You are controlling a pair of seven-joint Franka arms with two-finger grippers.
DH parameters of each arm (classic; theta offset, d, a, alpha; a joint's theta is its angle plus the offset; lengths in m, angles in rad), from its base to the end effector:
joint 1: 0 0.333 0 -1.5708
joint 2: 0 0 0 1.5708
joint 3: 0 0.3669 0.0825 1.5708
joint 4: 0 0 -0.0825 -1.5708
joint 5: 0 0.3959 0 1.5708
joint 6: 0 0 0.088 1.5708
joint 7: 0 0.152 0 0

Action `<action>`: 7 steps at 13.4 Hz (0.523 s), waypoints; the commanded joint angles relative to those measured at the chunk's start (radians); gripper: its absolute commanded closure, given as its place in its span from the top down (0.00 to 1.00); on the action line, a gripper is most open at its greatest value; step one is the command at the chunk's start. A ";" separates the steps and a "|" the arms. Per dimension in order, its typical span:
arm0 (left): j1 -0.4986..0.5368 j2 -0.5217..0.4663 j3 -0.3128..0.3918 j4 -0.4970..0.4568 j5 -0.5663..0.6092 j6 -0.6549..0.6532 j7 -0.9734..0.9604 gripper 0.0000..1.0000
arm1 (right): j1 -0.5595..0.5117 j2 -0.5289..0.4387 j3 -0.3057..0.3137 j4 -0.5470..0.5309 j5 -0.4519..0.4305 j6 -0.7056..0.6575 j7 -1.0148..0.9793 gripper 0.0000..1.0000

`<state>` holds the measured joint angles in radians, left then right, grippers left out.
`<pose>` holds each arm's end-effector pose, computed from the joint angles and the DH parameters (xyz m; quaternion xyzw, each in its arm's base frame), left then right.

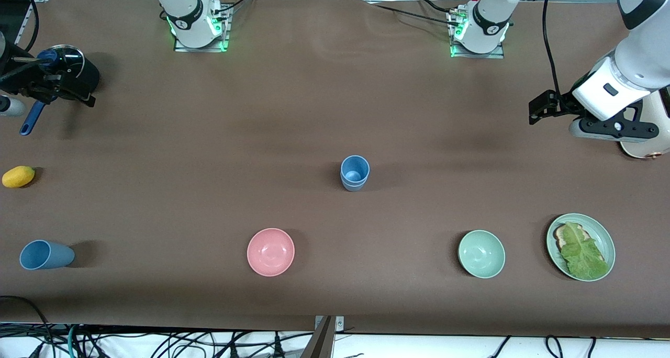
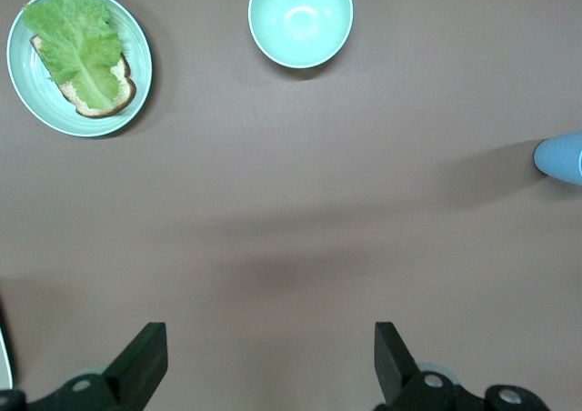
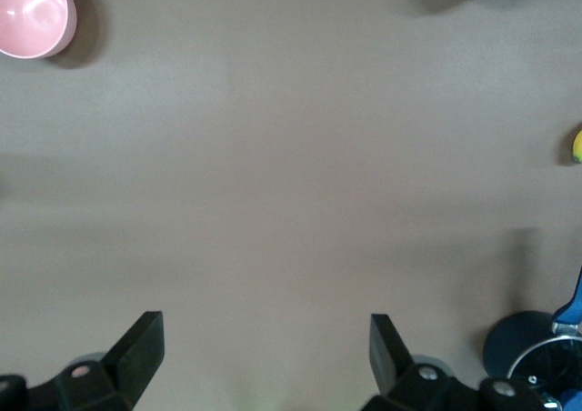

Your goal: Stack blue cups with both arms

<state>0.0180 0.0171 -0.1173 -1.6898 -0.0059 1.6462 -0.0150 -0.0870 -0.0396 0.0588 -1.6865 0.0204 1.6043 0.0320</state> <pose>0.5679 -0.0570 0.5695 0.9987 -0.0418 -0.0305 0.0022 0.5503 -0.0119 0.5994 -0.9993 0.0307 0.0213 0.0090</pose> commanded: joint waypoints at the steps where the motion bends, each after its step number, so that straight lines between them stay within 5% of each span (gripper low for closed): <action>1: 0.000 -0.022 -0.001 -0.011 -0.003 0.004 0.009 1.00 | -0.011 0.047 0.015 0.059 -0.002 0.003 -0.015 1.00; 7: 0.000 -0.022 0.001 -0.011 -0.002 0.003 0.009 1.00 | 0.001 0.056 0.015 0.071 -0.008 0.003 -0.009 1.00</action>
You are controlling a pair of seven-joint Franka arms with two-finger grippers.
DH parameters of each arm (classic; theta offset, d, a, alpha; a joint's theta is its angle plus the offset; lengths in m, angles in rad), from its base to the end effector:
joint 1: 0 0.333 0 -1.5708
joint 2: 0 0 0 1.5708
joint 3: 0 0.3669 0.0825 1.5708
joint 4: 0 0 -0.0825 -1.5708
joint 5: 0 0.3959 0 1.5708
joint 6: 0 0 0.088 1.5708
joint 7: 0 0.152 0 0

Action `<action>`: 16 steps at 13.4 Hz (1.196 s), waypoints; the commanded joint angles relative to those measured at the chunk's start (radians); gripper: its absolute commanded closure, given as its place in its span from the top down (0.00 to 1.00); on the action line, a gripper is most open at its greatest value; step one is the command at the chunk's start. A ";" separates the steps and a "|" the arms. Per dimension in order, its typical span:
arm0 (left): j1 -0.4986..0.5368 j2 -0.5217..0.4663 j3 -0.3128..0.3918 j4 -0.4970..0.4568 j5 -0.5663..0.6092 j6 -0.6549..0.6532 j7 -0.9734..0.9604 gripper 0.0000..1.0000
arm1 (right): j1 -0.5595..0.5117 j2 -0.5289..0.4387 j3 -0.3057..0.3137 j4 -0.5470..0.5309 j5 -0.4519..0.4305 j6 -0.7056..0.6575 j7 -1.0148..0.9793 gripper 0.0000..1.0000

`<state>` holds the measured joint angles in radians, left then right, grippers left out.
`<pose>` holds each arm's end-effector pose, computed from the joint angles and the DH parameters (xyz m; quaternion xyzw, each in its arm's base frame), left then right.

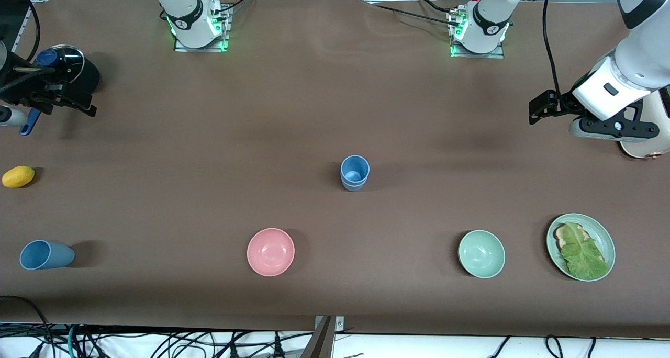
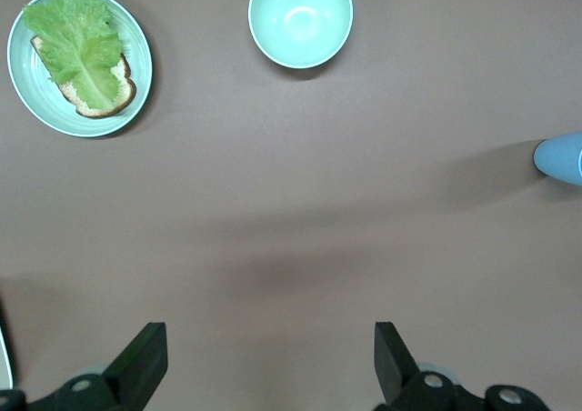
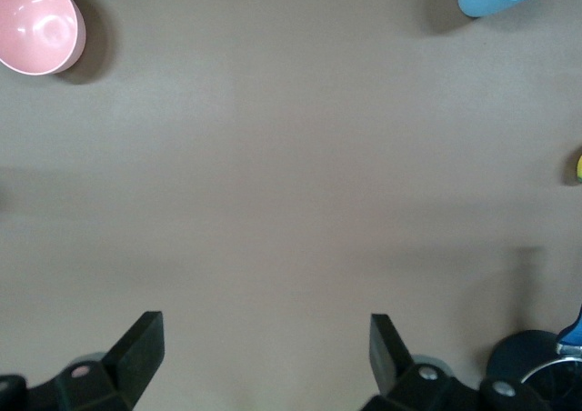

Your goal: Stack blue cups with both arms

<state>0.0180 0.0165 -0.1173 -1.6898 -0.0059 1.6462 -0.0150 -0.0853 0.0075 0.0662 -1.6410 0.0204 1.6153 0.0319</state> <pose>0.5678 -0.0570 0.5698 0.9987 -0.0418 -0.0302 0.0022 0.5692 -0.0080 0.5960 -0.9995 0.0261 0.0167 0.0103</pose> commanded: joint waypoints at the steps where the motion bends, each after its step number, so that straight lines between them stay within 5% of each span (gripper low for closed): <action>1: 0.000 -0.021 0.001 -0.011 -0.002 0.003 0.010 1.00 | -0.001 0.009 0.007 0.026 -0.008 -0.006 -0.009 1.00; 16: 0.002 -0.020 0.001 -0.011 -0.002 0.003 0.009 1.00 | -0.002 0.023 0.007 0.026 -0.011 0.040 -0.010 1.00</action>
